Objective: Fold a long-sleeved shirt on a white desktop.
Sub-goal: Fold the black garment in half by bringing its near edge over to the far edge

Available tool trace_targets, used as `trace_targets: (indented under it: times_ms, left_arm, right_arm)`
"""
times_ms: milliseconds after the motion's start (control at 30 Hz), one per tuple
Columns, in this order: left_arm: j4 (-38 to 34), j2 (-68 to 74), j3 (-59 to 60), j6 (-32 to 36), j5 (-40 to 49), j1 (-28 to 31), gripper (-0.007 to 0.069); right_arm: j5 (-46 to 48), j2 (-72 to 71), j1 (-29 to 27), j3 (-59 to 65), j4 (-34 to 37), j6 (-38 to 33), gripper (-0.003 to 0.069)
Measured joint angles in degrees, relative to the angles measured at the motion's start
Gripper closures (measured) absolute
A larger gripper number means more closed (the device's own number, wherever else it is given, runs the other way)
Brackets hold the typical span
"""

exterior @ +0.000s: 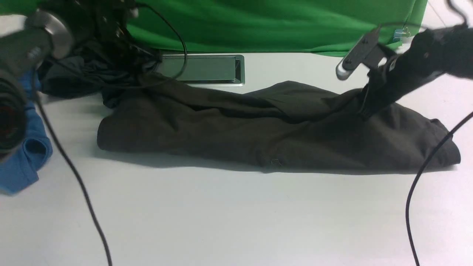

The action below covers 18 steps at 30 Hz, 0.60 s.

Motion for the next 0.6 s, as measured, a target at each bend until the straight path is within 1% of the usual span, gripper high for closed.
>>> trace_targets:
  times_ms: [33,100,133,200,267,333,367,400,433,467,500,533,600]
  left_arm:
    - [-0.16,0.46,-0.41,0.00,0.28,0.00,0.0284]
    - [-0.22,0.41,-0.65,-0.04,1.09,0.00,0.0200]
    - [-0.22,-0.05,-1.00,-0.04,2.26,0.07,0.0127]
    - [-0.22,-1.14,-1.25,-0.04,5.10,0.35,0.0018]
    - [-0.30,-2.46,-1.27,-0.04,8.57,0.97,-0.0031]
    - [-0.60,-4.28,-1.34,-0.04,14.80,2.60,-0.0057]
    - [-0.67,-4.65,-1.39,-0.04,15.46,2.77,-0.0059]
    - [-1.06,-5.73,-1.46,-0.04,21.01,4.23,-0.0066]
    - [-1.07,-5.85,-1.46,-0.04,21.75,4.67,-0.0066]
    - [-1.94,-6.53,-1.53,-0.04,26.79,6.32,-0.0069]
    - [-2.90,-6.83,-1.03,-0.04,29.30,7.55,-0.0069]
    - [-4.75,-7.24,-0.08,-0.04,30.94,9.05,-0.0068]
    - [-8.30,-7.85,2.72,0.17,31.88,10.98,-0.0068]
  right_arm:
    - [0.14,0.11,0.00,-0.20,0.00,1.33,0.0382]
    - [0.44,-0.09,0.00,-0.31,0.00,2.55,0.0331]
    - [1.19,-0.38,0.00,-0.31,0.00,3.33,0.0310]
    - [2.86,-1.28,0.00,-0.37,0.07,4.29,0.0289]
    - [4.89,-2.57,0.00,-0.42,0.07,5.94,0.0283]
    - [7.47,-5.05,0.00,-0.77,0.07,8.34,0.0280]
    - [7.71,-5.31,0.00,-0.74,0.07,9.04,0.0279]
    - [9.40,-7.59,-0.04,-0.81,0.07,12.42,0.0279]
    - [9.63,-7.89,-0.04,-0.86,0.07,12.42,0.0279]
    - [11.30,-10.16,-0.10,-0.86,0.07,16.34,0.0278]
    - [12.33,-11.25,-0.10,-0.86,0.07,18.84,0.0276]
    - [13.20,-13.12,-0.10,-0.61,0.07,21.42,0.0272]
    - [13.20,-15.29,-0.10,0.62,0.13,23.78,0.0263]
